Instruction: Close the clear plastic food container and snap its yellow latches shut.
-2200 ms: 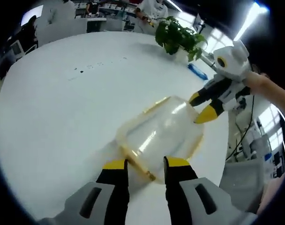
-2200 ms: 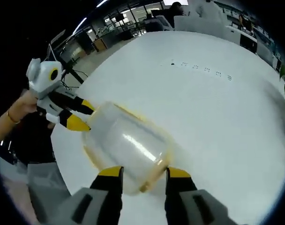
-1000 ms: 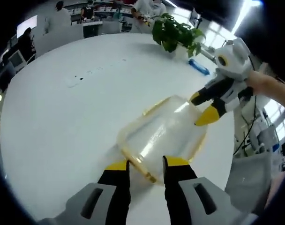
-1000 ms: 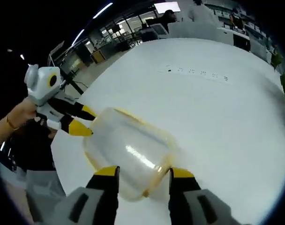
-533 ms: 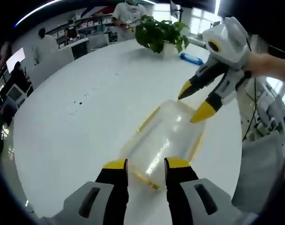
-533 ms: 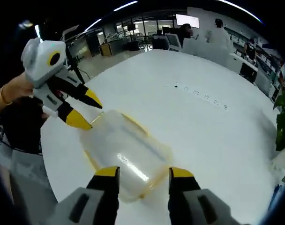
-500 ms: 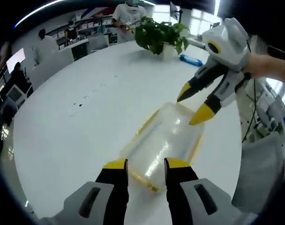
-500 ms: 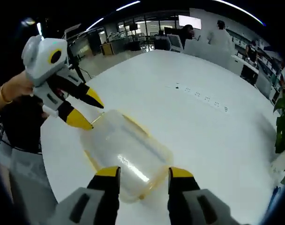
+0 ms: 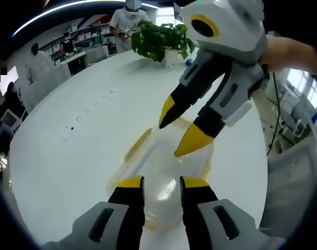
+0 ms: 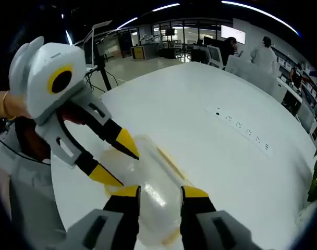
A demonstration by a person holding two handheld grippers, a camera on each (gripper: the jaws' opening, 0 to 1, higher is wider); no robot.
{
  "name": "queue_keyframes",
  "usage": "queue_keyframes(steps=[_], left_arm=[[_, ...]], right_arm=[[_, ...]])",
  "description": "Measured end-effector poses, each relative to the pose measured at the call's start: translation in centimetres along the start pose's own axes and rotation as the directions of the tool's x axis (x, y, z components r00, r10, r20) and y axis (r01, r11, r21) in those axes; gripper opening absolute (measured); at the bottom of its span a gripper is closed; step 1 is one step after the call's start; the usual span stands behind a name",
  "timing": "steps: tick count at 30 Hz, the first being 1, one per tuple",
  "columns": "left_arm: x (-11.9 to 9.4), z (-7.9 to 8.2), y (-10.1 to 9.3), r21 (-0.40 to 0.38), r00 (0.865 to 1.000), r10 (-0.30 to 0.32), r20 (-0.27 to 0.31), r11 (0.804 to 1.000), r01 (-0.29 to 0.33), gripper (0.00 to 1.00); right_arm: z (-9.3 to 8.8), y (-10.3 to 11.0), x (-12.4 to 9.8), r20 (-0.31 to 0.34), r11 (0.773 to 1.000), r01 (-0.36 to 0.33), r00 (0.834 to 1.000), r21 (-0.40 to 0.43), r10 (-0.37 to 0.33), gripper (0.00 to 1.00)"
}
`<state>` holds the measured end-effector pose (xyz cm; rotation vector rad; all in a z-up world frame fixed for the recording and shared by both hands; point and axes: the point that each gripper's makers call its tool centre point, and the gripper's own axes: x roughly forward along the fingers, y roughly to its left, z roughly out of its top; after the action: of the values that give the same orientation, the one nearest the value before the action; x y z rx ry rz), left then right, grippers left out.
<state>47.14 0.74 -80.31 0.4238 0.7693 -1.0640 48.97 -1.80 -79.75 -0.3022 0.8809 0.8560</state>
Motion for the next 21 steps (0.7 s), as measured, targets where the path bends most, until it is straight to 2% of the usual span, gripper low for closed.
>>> queue_keyframes(steps=[4, 6, 11, 14, 21], left_arm=[[0.0, 0.1, -0.9, 0.017, 1.0, -0.019, 0.019, 1.0, 0.018, 0.34], [0.1, 0.0, -1.4, 0.079, 0.999, -0.034, 0.013, 0.996, 0.033, 0.4], [0.0, 0.5, -2.5, 0.137, 0.996, -0.081, 0.046, 0.988, 0.075, 0.47], [-0.1, 0.3, -3.1, 0.187, 0.992, -0.115, 0.05, 0.977, 0.104, 0.51], [0.5, 0.0, -3.2, 0.299, 0.994, -0.102, 0.039, 0.95, 0.086, 0.51]], right_arm=[[0.2, 0.2, 0.7, -0.025, 0.998, -0.033, 0.999, -0.049, 0.031, 0.33], [0.5, 0.3, 1.0, -0.033, 0.997, -0.045, 0.999, -0.063, 0.043, 0.34], [1.2, 0.4, 1.7, -0.05, 0.99, -0.081, 0.996, -0.118, 0.076, 0.39], [1.1, 0.5, 2.1, -0.099, 0.975, -0.133, 0.988, -0.177, 0.117, 0.45], [0.9, 0.6, 2.8, -0.202, 0.953, -0.222, 0.963, -0.207, 0.181, 0.46]])
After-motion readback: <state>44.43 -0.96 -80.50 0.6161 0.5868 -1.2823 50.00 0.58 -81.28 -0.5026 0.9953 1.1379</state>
